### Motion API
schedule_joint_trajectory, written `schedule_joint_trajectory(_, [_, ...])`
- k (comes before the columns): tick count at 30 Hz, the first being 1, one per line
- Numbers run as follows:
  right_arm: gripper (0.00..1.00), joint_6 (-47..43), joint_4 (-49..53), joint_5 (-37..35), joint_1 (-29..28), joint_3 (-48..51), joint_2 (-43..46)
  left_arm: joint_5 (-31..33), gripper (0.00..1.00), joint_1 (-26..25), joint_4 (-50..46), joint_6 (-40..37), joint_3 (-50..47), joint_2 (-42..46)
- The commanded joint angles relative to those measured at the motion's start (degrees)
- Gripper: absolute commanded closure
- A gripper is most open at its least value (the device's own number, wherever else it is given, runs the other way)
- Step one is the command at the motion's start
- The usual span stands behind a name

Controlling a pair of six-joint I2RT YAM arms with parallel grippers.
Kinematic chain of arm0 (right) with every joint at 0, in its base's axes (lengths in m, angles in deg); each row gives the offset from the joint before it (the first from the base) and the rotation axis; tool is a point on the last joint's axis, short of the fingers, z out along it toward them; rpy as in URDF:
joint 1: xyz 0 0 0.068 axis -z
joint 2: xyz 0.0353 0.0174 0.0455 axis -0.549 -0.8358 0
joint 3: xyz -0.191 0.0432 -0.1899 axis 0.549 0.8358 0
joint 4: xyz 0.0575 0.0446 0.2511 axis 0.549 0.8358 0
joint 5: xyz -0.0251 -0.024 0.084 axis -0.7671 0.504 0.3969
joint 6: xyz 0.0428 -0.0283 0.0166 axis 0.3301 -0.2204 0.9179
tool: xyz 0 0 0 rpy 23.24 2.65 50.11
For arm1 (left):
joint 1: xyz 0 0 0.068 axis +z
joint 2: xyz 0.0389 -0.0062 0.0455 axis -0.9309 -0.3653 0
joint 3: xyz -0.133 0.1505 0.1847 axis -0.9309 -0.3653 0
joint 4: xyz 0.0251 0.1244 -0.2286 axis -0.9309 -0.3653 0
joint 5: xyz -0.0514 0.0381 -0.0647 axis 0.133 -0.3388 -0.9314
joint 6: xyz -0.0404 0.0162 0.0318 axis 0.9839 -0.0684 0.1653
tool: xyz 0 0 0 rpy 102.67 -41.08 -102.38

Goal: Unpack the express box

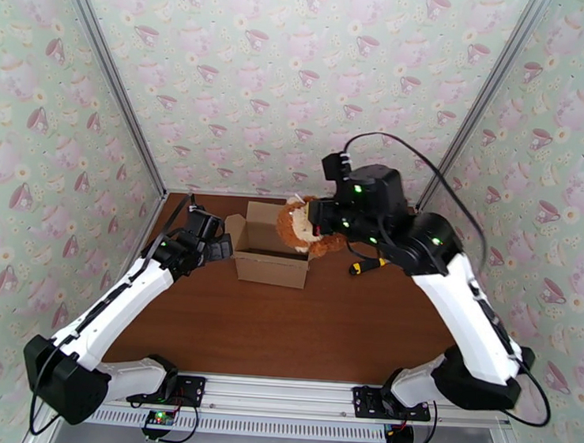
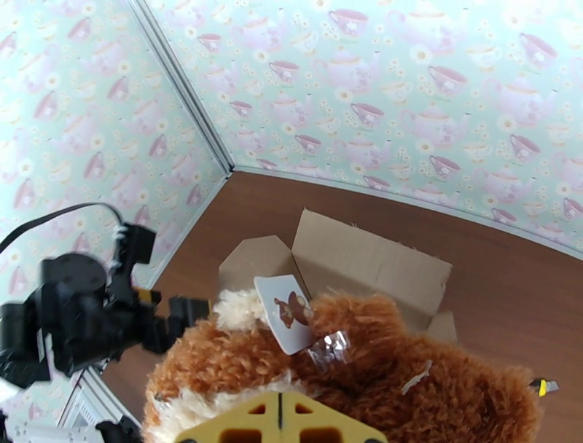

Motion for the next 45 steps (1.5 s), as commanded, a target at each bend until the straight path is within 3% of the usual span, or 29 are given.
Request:
schedule_joint_trajectory(1, [1.0,-0.37,3.04,3.38,-0.09,4.36,3.72,1.77,0.0,0.04,0.15,0.63,2.59,0.17])
schedule_joint_trajectory(10, [1.0,4.18,1.58,2.16,-0.04,23.12,16.02,1.93,0.0,0.01,-1.73,0.75,5.55,1.93])
schedule_joint_trajectory(15, [1.0,8.01,-7.16,2.1,-0.03,39.21,22.58,1.16,0.0,-0.34,-2.88,1.34,5.3,4.08])
schedule_joint_trajectory(23, [1.0,13.37,-19.74,2.63,-1.99,57.17,26.67,1.56,0.0,-0.41,-6.67,1.06,5.25,4.94])
schedule_joint_trajectory(34, [1.0,14.25,-26.89,-2.1,-8.84,61.81,18.1,0.48,0.0,-0.44,-6.88,2.33,2.21,7.05])
schedule_joint_trajectory(45, [1.0,13.51,-33.2,-4.17,-13.65,57.64,4.06,-0.99,0.0,-0.45,-6.09,2.56,0.54,7.93])
